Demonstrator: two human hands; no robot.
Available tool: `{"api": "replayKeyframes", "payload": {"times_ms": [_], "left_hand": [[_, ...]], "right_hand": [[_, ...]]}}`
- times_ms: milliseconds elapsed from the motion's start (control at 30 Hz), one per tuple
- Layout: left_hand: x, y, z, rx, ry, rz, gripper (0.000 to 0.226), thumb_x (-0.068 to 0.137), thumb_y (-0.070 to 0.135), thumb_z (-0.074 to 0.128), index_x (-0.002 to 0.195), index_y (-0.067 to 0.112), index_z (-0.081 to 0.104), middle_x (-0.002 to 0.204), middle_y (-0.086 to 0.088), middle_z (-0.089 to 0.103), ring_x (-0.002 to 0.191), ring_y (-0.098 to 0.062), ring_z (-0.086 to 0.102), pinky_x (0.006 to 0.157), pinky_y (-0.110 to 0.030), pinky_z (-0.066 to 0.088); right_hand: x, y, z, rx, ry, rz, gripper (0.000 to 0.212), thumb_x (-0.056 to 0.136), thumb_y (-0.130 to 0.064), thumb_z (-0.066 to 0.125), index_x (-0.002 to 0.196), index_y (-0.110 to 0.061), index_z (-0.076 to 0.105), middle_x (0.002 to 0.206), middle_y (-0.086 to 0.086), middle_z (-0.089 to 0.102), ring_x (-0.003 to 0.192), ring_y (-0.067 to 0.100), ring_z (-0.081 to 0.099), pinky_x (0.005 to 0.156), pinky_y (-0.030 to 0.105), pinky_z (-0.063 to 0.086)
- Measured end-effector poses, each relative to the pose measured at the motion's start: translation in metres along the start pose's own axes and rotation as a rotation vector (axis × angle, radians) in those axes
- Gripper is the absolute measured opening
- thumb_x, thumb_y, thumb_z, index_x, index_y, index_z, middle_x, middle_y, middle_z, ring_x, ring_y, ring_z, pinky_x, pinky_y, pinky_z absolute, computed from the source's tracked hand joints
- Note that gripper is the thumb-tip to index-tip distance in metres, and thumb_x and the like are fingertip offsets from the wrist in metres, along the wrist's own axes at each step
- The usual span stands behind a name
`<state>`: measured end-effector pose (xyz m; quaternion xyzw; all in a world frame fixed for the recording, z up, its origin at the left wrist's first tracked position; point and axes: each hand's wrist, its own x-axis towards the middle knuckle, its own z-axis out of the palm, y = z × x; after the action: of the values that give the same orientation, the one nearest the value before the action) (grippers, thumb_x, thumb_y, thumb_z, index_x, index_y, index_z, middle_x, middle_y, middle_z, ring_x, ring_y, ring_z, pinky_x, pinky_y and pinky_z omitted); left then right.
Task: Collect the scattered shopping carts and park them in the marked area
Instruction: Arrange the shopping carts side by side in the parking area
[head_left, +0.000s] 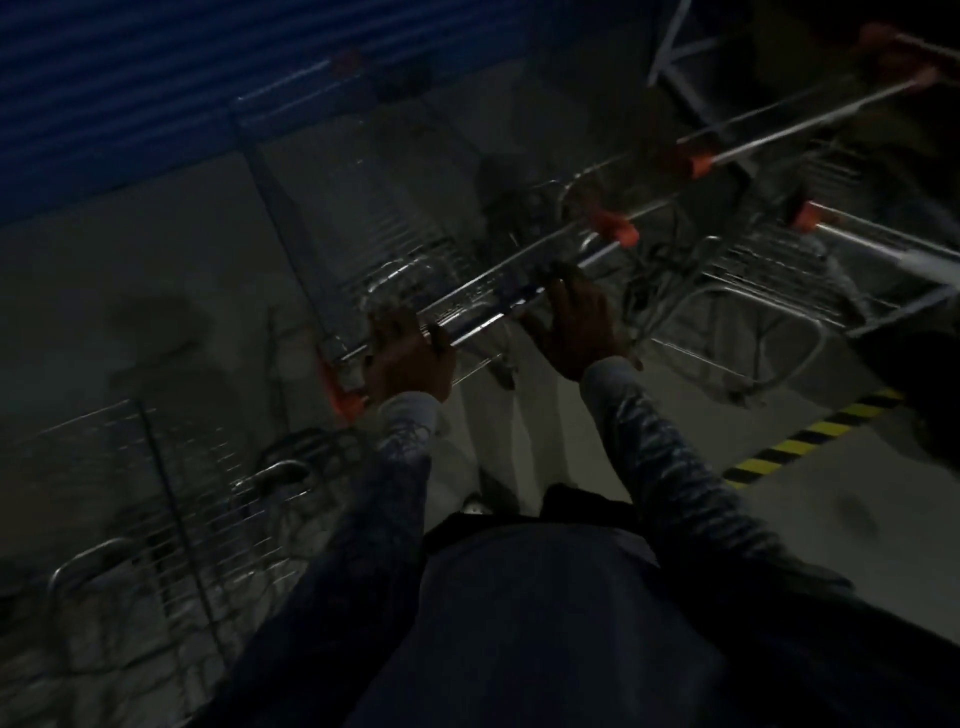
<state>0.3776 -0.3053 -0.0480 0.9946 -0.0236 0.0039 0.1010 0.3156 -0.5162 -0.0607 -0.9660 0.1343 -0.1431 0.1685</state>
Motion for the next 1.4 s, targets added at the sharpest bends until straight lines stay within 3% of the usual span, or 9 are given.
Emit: {"api": "replayKeyframes", "payload": {"times_ms": [133,267,533,667,733,800,900,1133,1400], "left_hand": [[0.026,0.003,0.005,-0.063,-0.043,0.032,0.048,0.091,0.052,0.039,0.108,0.017,0.066,0.091,-0.012,0.071,0.083,-0.036,0.067,0.074,-0.043,0.052],[0.095,0.004,0.004,0.044,-0.061,0.003,0.053,0.089,0.056,0.038,0.085,0.013,0.069,0.073,-0.012,0.07,0.071,-0.036,0.068,0.069,-0.04,0.05],[0.292,0.0,-0.001,0.092,-0.056,0.072,0.055,0.097,0.057,0.033,0.105,0.018,0.072,0.103,-0.013,0.072,0.099,-0.034,0.066,0.085,-0.04,0.045],[0.387,-0.021,0.007,0.173,-0.035,0.143,0.071,0.089,0.068,0.016,0.108,0.026,0.071,0.113,-0.003,0.071,0.113,-0.027,0.061,0.111,-0.046,0.03],[0.425,-0.028,0.016,0.192,-0.024,0.099,0.061,0.091,0.067,0.024,0.114,0.033,0.069,0.119,0.007,0.068,0.125,-0.021,0.053,0.119,-0.048,0.007],[0.455,-0.031,0.023,0.163,0.003,0.086,0.057,0.094,0.062,0.027,0.115,0.03,0.068,0.123,0.004,0.066,0.129,-0.022,0.049,0.121,-0.048,-0.001],[0.496,-0.032,0.03,0.111,0.137,0.114,0.05,0.096,0.058,0.034,0.11,0.025,0.07,0.113,0.0,0.068,0.119,-0.024,0.056,0.122,-0.047,0.005],[0.543,-0.025,0.036,0.134,0.194,0.165,0.051,0.097,0.054,0.038,0.11,0.02,0.073,0.108,-0.003,0.072,0.11,-0.026,0.062,0.119,-0.053,0.017],[0.493,-0.03,0.033,0.105,0.267,0.17,0.046,0.095,0.05,0.047,0.116,0.016,0.069,0.111,-0.009,0.068,0.118,-0.032,0.057,0.12,-0.053,0.014]], "right_hand": [[0.039,0.008,0.023,-0.176,-0.14,-0.041,0.06,0.094,-0.065,0.034,0.147,-0.037,0.04,0.159,0.008,0.031,0.148,0.031,0.02,0.115,0.06,0.007],[0.106,-0.001,0.04,-0.153,-0.183,-0.022,0.068,0.09,-0.067,0.026,0.145,-0.031,0.047,0.157,0.014,0.034,0.149,0.035,0.021,0.115,0.062,-0.006],[0.29,-0.022,0.1,-0.12,-0.067,-0.117,0.064,0.093,-0.069,0.035,0.127,-0.024,0.064,0.135,0.02,0.056,0.133,0.04,0.044,0.119,0.059,0.012],[0.381,-0.035,0.125,-0.145,-0.113,-0.112,0.059,0.087,-0.07,0.049,0.113,-0.021,0.071,0.12,0.021,0.063,0.118,0.038,0.056,0.113,0.064,0.025],[0.425,-0.042,0.133,-0.1,-0.203,-0.094,0.065,0.086,-0.072,0.044,0.122,-0.023,0.067,0.134,0.023,0.057,0.129,0.04,0.049,0.114,0.067,0.016],[0.465,-0.051,0.132,-0.097,-0.368,-0.033,0.068,0.089,-0.074,0.039,0.139,-0.031,0.053,0.154,0.018,0.038,0.144,0.037,0.029,0.118,0.062,0.002],[0.519,-0.055,0.138,-0.129,-0.524,-0.024,0.072,0.09,-0.078,0.028,0.149,-0.038,0.035,0.164,0.01,0.019,0.152,0.031,0.008,0.118,0.059,-0.011],[0.578,-0.052,0.155,-0.177,-0.636,-0.035,0.081,0.087,-0.082,0.021,0.155,-0.038,0.022,0.167,0.007,0.007,0.152,0.035,-0.009,0.116,0.064,-0.011],[0.527,-0.058,0.139,-0.208,-0.494,-0.073,0.066,0.091,-0.077,0.028,0.144,-0.04,0.04,0.162,0.013,0.021,0.15,0.034,0.008,0.117,0.062,-0.009]]}}
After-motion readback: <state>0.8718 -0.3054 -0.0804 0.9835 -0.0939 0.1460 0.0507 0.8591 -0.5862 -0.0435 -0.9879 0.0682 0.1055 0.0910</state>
